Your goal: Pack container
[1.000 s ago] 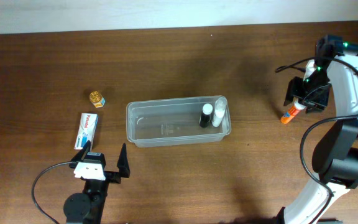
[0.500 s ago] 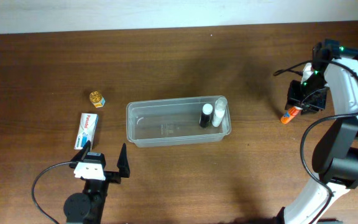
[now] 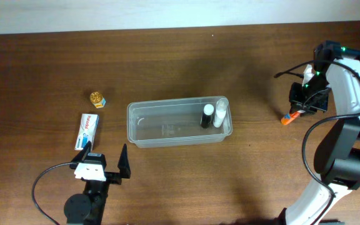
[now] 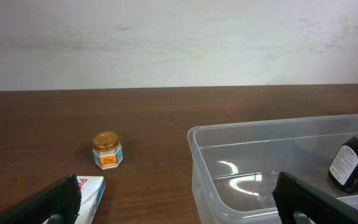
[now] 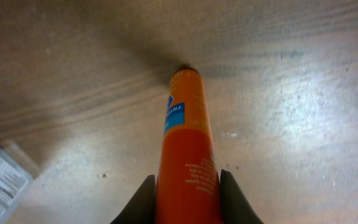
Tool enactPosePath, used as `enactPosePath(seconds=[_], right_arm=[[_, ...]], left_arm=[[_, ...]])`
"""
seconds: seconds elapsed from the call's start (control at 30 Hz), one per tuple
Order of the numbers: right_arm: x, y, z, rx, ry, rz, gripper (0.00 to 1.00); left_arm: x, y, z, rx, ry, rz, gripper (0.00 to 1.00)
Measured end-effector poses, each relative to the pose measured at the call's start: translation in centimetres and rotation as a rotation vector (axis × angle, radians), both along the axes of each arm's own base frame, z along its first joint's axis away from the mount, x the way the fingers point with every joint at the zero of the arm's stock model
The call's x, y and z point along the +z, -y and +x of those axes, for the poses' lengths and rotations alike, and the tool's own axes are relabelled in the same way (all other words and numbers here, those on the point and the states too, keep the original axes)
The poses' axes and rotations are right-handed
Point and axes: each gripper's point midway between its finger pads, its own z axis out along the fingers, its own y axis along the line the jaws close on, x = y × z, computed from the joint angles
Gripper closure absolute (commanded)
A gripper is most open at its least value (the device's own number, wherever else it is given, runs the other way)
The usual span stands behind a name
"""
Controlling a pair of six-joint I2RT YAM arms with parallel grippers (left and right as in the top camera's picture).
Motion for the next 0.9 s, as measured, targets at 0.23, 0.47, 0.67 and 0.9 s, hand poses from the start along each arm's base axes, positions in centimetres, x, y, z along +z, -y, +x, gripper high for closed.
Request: enactPosePath(seconds=[0.23,0.47,0.67,0.9], right_arm=[[2.1,-0.1,-0.4,0.0,-0.02,0.005,0.85],[6.9,-0.8,-0.3,0.025,0.001,0.005,0.84],[11.2,-4.0,2.0,0.122,0.127,-0.016,0.83],[16.5,-13.1,3.5,0.331,0.324,0.035,0.83]], left_arm=[[0.0,0.0,0.0,0.0,0.0,0.0,0.0],[0.0,0.0,0.0,0.0,0.0,0.0,0.01],[0.0,0.0,0.0,0.0,0.0,0.0,0.01],[0.0,0.0,0.0,0.0,0.0,0.0,0.01]])
